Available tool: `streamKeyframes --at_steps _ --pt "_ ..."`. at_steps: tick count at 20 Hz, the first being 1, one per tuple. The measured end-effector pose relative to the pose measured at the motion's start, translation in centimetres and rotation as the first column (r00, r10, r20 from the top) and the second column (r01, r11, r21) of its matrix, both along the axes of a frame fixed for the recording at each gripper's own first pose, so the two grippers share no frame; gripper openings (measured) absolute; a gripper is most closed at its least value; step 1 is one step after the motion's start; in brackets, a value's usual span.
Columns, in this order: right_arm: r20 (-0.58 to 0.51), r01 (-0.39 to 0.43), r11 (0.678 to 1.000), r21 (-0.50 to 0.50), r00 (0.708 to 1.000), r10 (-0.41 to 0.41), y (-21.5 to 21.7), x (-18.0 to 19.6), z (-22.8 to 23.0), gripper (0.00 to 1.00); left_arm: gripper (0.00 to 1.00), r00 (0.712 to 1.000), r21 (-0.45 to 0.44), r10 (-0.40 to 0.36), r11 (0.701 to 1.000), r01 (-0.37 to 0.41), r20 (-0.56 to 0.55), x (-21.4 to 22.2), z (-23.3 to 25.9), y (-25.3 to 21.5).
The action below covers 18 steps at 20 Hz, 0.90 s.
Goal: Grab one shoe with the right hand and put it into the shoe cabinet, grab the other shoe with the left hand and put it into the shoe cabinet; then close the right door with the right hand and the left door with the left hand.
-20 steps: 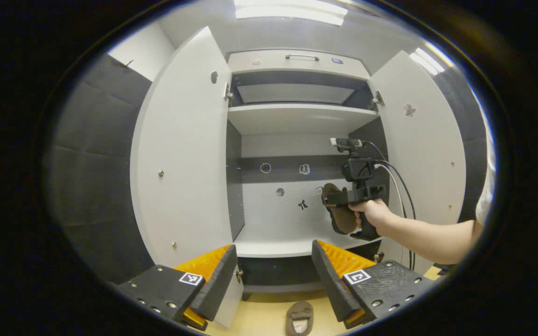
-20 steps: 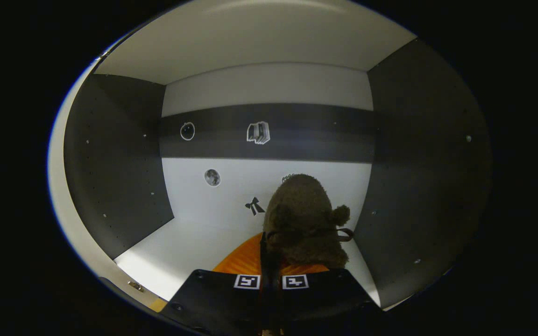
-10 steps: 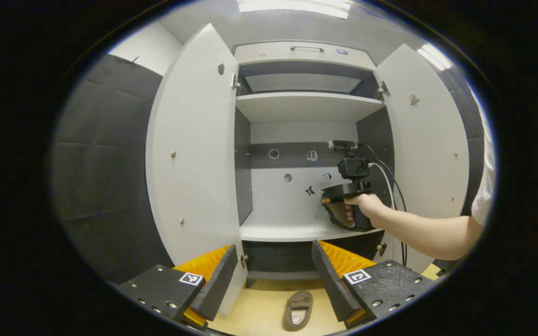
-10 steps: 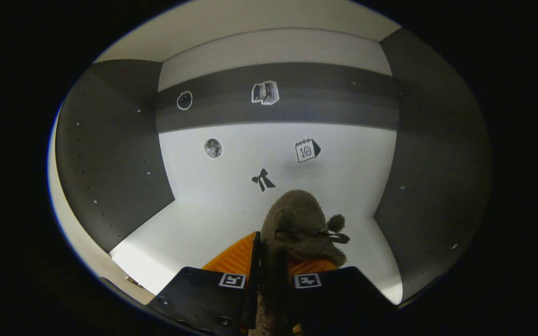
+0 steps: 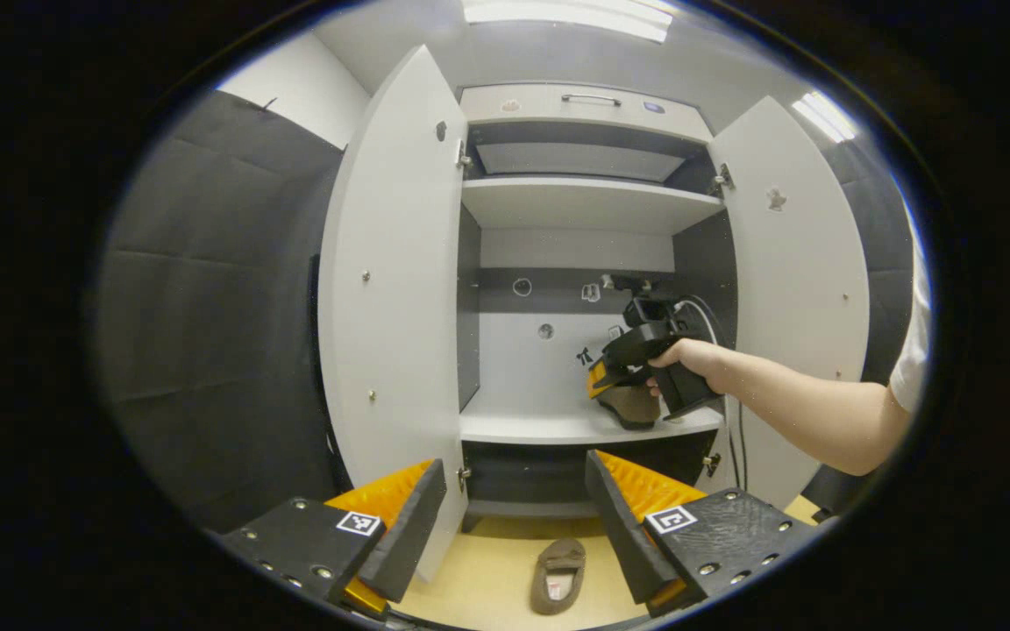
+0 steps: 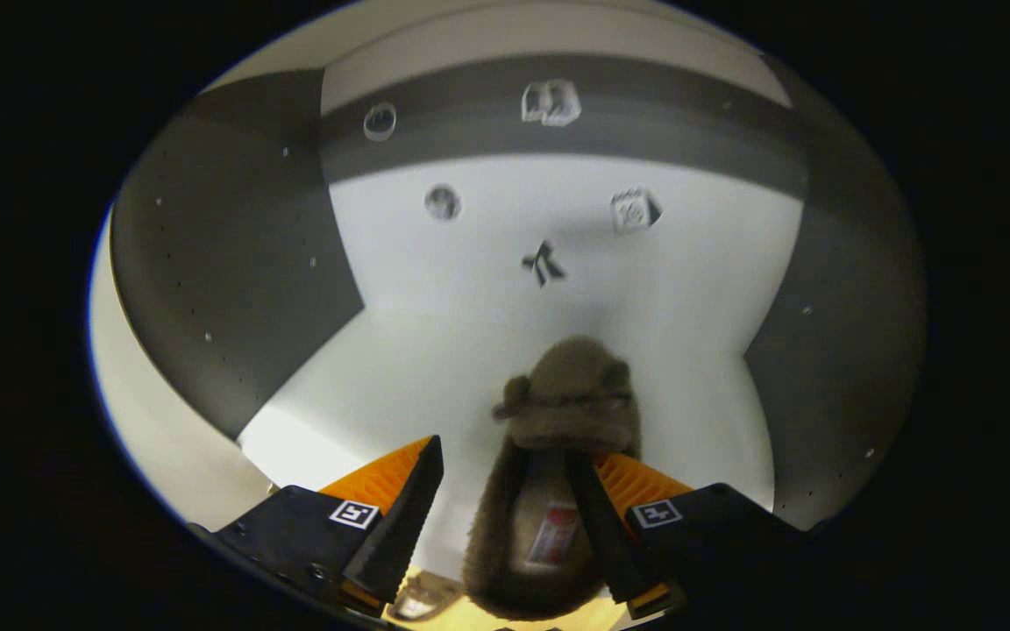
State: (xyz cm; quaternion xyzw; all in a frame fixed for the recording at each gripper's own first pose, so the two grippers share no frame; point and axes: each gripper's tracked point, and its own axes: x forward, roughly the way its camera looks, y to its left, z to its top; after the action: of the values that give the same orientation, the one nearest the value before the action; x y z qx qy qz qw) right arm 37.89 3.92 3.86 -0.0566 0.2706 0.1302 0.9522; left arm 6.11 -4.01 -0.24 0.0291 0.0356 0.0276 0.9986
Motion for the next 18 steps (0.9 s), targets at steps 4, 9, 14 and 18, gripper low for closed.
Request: streamKeyframes --at_steps 4,9,14,18 --pt "-0.054 0.022 0.995 0.093 0.998 -0.017 0.2 -1.4 1.2 0.90 0.93 1.000 -0.001 0.000 1.000 0.000 0.020 -0.4 0.4 0.2" --pt "0.028 0.047 0.997 0.064 0.998 -0.049 -1.4 -6.7 3.3 0.94 0.93 0.999 -0.026 -0.047 0.999 0.047 0.005 -0.3 -0.4 0.1" --pt "0.228 0.064 0.996 -0.055 0.972 -0.050 -2.4 -13.6 6.2 0.98 0.93 0.976 -0.027 -0.187 0.982 0.185 -0.110 0.2 -6.6 -1.5" --pt "0.377 0.087 0.996 -0.019 0.923 -0.073 -2.8 -19.6 7.3 1.00 0.93 0.923 -0.045 -0.278 0.960 0.276 -0.267 -0.2 -13.7 -2.9"
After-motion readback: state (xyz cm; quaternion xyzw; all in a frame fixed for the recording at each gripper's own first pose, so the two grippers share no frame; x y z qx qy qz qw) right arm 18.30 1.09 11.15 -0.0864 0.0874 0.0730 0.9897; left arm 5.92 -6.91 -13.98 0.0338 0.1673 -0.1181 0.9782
